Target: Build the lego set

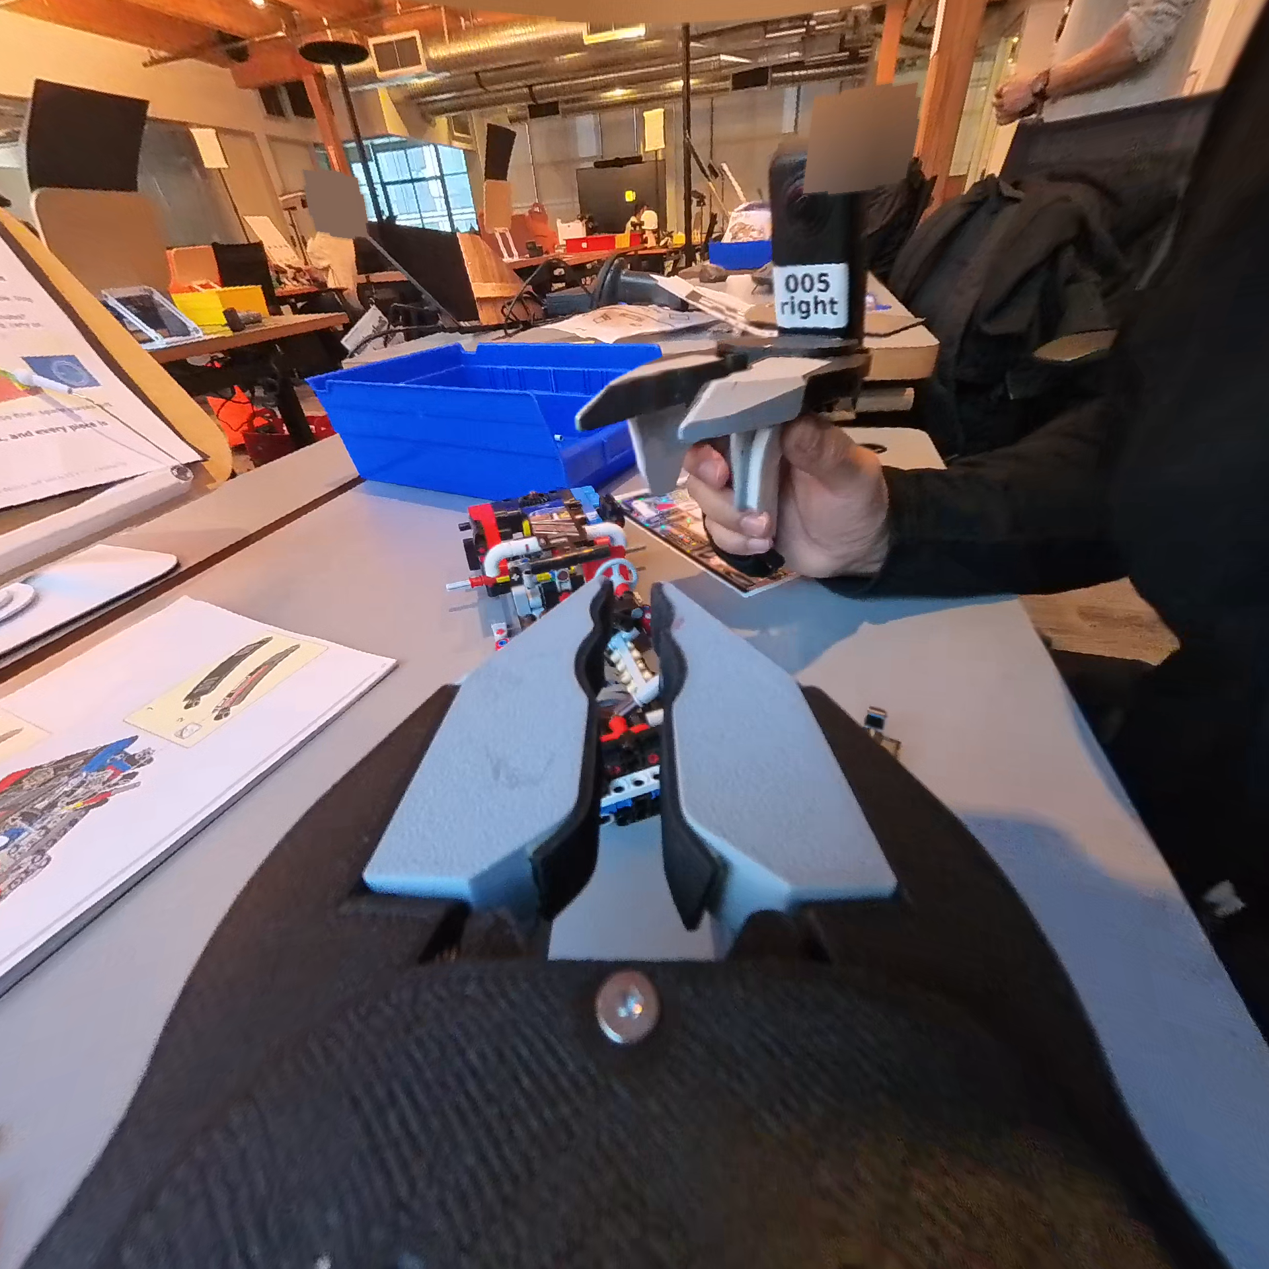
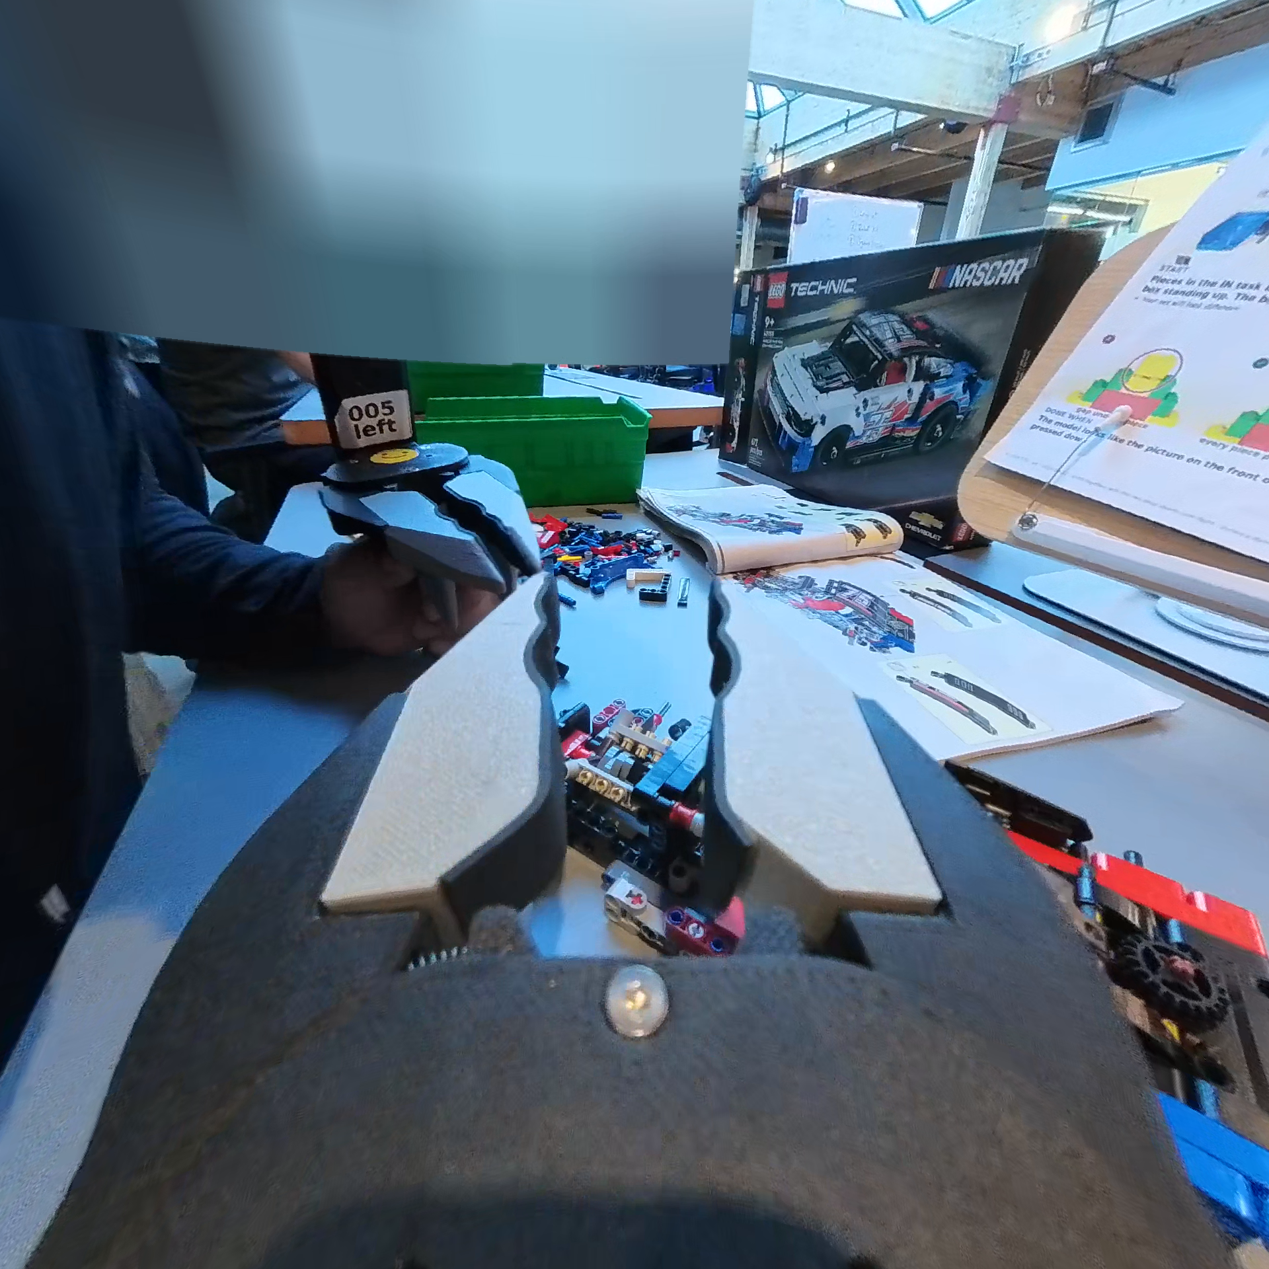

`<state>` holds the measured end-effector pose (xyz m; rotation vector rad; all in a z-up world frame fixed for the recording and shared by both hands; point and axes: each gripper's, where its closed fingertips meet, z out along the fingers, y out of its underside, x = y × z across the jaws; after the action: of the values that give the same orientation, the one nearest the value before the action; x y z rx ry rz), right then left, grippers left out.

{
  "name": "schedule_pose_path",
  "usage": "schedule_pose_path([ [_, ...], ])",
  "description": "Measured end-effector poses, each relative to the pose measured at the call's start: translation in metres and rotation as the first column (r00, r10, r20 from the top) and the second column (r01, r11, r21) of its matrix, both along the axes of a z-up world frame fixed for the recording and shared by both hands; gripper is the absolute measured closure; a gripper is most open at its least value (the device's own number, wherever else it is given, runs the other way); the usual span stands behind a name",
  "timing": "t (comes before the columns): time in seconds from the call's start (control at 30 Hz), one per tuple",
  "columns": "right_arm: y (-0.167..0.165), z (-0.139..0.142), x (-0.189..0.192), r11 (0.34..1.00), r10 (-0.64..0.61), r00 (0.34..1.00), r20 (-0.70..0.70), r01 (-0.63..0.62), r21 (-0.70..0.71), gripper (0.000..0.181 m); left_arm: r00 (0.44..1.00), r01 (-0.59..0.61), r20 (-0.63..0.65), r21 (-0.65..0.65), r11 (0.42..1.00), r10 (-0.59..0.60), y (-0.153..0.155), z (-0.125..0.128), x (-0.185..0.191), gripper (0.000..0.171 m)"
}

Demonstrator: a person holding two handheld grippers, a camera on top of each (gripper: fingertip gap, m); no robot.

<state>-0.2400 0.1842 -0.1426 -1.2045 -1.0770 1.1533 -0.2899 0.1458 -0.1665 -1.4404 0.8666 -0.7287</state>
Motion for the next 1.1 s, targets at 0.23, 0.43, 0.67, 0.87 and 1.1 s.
schedule_pose_path([
  [0.23, -0.001, -0.001, 0.002, 1.0, -0.014, 1.0, 0.005, 0.014, 0.011, 0.141, 1.0, -0.014, -0.014, 0.0, 1.0, 0.014, 0.002, -0.002, 0.002, 0.165],
  [0.43, -0.001, -0.009, 0.01, 1.0, -0.026, 0.999, 0.027, 0.025, 0.006, 0.14, 1.0, -0.008, 0.016, -0.039, 0.999, 0.009, 0.005, -0.004, 0.008, 0.165],
  [0.67, 0.011, -0.012, 0.024, 0.983, -0.176, 0.983, 0.054, 0.172, 0.066, 0.134, 0.99, 0.056, 0.132, -0.099, 0.994, -0.043, -0.004, 0.005, 0.015, 0.165],
  [0.87, 0.022, -0.02, 0.026, 0.958, -0.279, 0.955, 0.104, 0.27, 0.094, 0.133, 0.98, 0.127, 0.166, -0.127, 0.984, -0.105, -0.017, 0.005, 0.023, 0.164],
  [1.1, 0.023, -0.026, 0.023, 0.944, -0.322, 0.936, 0.143, 0.308, 0.115, 0.133, 0.972, 0.132, 0.215, -0.141, 0.981, -0.1, -0.018, 0.012, 0.016, 0.163],
])
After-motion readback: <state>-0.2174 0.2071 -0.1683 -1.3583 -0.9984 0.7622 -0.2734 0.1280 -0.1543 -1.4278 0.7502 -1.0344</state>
